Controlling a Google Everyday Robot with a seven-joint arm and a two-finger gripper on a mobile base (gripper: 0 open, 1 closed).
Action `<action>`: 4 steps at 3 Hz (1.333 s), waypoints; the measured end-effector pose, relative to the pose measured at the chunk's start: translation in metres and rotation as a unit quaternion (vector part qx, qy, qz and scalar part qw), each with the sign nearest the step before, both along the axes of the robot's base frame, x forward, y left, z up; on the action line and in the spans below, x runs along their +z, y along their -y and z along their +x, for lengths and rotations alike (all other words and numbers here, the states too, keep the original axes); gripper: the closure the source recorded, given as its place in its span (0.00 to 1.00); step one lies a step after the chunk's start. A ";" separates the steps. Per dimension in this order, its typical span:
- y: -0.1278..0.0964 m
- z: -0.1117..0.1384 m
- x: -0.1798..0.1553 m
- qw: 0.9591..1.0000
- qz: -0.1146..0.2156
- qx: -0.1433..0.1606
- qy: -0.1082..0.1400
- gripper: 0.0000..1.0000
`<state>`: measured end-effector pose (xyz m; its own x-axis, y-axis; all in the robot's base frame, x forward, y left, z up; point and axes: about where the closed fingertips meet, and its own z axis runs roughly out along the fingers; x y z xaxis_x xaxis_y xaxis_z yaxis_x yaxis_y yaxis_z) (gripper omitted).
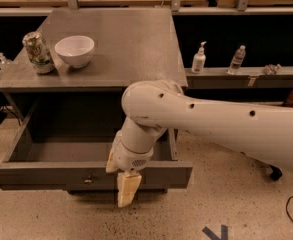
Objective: Open top drawer
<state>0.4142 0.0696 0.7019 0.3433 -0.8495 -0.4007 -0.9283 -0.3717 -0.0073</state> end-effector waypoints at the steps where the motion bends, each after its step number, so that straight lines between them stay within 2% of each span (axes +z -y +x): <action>1: 0.007 -0.001 0.014 1.000 0.014 -0.006 0.013 0.30; 2: 0.026 0.024 0.030 0.997 0.037 -0.043 0.043 0.30; 3: 0.051 0.054 0.044 0.989 0.083 -0.098 0.072 0.16; 4: 0.058 0.059 0.047 0.986 0.093 -0.112 0.079 0.00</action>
Offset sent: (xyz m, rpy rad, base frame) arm 0.0737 -0.0595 0.0565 0.1592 -0.1903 -0.2231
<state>0.4735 0.0112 0.7485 0.2250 -0.8285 -0.5128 -0.9690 -0.1352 -0.2068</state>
